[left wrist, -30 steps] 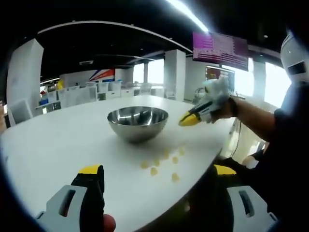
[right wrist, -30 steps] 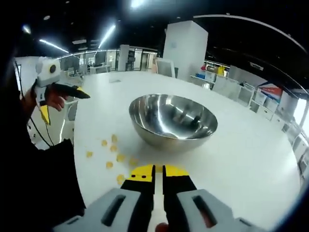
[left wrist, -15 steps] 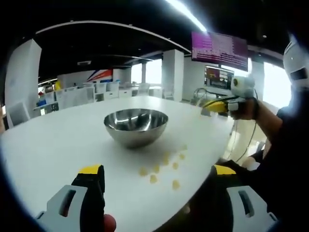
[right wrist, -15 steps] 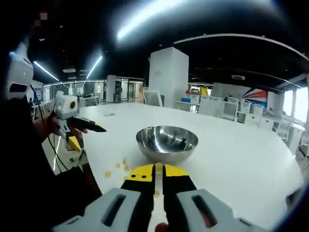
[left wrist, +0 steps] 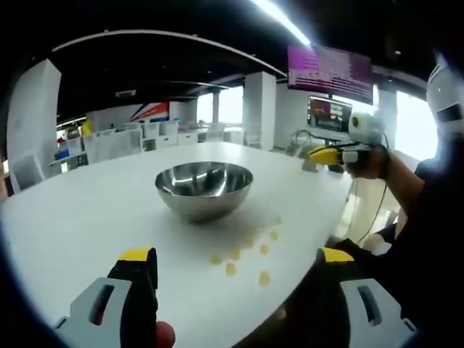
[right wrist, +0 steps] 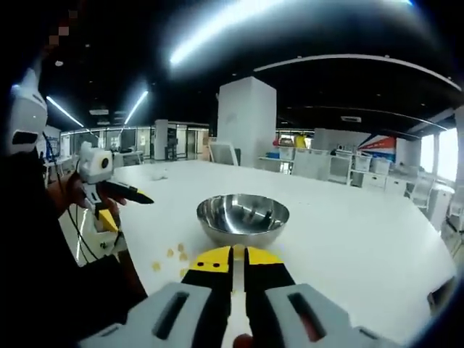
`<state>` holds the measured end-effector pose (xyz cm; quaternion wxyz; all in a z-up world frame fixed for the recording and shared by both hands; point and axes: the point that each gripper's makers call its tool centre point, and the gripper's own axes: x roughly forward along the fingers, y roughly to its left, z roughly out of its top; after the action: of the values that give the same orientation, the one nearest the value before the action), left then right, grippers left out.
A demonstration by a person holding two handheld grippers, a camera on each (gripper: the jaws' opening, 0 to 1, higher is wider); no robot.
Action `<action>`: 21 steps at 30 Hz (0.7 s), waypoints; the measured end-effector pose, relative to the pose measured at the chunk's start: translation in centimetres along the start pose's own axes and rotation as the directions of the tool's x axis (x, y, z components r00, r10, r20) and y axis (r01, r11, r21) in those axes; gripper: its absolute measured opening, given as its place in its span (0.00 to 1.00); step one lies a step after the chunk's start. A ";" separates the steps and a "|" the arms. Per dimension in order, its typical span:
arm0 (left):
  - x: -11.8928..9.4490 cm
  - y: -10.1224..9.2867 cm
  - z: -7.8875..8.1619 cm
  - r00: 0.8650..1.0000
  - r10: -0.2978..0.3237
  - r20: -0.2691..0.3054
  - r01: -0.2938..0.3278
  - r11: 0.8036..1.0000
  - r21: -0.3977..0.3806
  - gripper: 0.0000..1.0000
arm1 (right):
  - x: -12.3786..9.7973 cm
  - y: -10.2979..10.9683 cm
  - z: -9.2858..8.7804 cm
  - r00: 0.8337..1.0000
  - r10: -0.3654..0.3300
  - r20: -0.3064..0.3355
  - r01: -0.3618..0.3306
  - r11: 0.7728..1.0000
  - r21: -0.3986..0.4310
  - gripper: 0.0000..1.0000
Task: Pick up the QQ candy scattered on the table and place it into the stainless steel bowl on the table
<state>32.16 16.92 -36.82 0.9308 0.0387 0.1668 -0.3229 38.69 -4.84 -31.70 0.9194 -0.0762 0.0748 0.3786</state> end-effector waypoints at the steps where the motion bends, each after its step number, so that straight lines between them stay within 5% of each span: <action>1: 0.0 0.0 0.0 1.000 -0.001 0.000 0.001 1.000 -0.001 0.90 | 0.3 -0.2 0.3 1.000 0.002 -0.006 -0.002 1.000 -0.013 0.07; 12: -0.4 -0.2 -0.1 1.000 -0.014 0.016 0.014 1.000 -0.003 0.90 | 6.8 -2.0 3.4 0.996 0.042 -0.083 -0.054 0.987 -0.149 0.07; 21: -1.2 0.1 -0.2 1.000 -0.016 0.026 0.016 1.000 -0.005 0.89 | 12.7 -2.1 1.2 0.963 0.085 -0.258 -0.148 0.959 -0.240 0.07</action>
<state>31.30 17.70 -36.65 0.9305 0.0308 0.1557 -0.3302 49.24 2.63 -32.85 0.8614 -0.2362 0.1423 0.4266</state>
